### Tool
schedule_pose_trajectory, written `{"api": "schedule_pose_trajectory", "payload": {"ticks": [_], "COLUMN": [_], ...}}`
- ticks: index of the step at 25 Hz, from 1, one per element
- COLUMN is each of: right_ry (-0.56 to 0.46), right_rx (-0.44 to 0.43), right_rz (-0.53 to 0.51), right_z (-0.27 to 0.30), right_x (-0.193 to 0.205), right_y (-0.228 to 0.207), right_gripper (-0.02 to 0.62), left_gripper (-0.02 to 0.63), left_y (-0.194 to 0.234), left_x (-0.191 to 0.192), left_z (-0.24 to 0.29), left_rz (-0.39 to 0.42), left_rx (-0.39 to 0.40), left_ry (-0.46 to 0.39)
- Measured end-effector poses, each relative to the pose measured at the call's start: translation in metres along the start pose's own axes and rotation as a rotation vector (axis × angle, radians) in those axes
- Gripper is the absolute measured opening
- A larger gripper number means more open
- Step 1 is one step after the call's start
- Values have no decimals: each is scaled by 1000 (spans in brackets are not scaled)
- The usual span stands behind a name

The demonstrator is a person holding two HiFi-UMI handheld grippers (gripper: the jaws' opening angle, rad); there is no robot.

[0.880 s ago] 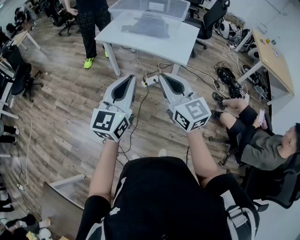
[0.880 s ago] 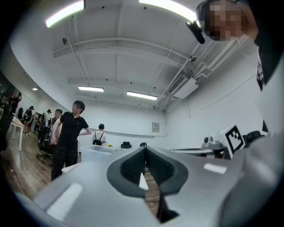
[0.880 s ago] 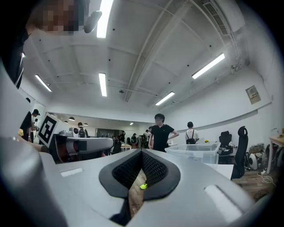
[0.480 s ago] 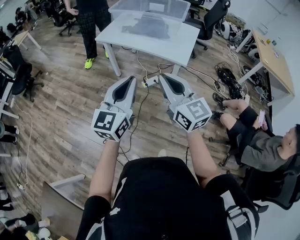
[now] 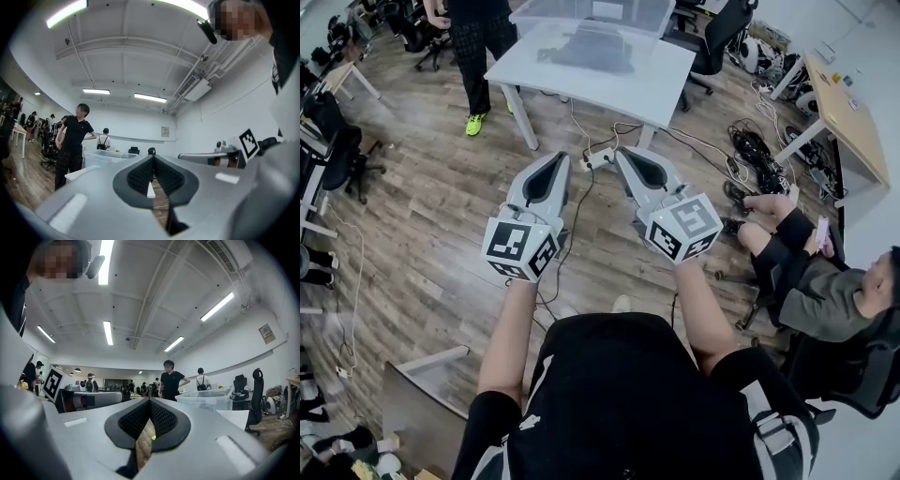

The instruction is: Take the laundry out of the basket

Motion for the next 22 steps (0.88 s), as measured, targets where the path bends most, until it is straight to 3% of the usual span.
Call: {"api": "schedule_pose_trajectory", "payload": {"ticks": [22], "right_ry": [4], "right_rx": [-38], "right_rz": [1], "right_z": [-59], "right_x": [21], "right_y": [-65], "right_gripper": [0], "left_gripper": [8], "left_y": [-79], "left_x": [17], "left_z": [49], "left_rz": [20], "left_rx": [-29], "left_ry": [43]}}
Point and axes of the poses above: the fingertips, and each gripper's own axes: z forward along the fingers, y to its left, x out of its underside, the point moved 1 cm from there along -z, backward along the fingers, and after that the axes turned 11 degrees about y, right-handed, at the moved point
